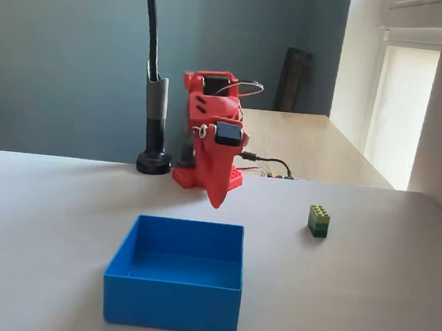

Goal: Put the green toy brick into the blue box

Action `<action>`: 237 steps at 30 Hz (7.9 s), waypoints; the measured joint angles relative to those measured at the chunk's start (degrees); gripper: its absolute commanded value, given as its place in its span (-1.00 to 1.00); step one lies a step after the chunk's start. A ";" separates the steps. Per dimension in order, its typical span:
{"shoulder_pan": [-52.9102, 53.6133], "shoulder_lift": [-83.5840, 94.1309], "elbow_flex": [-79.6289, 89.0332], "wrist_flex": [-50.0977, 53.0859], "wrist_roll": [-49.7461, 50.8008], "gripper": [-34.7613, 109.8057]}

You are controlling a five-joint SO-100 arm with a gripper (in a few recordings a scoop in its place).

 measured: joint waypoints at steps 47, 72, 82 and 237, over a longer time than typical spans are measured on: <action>-25.22 -71.89 -58.27 23.82 -29.79 -0.02; -35.60 -84.20 -63.19 30.32 -26.89 -0.05; -37.27 -88.77 -64.86 30.23 -24.70 -0.06; 9.40 -100.28 -86.92 14.59 6.68 -0.52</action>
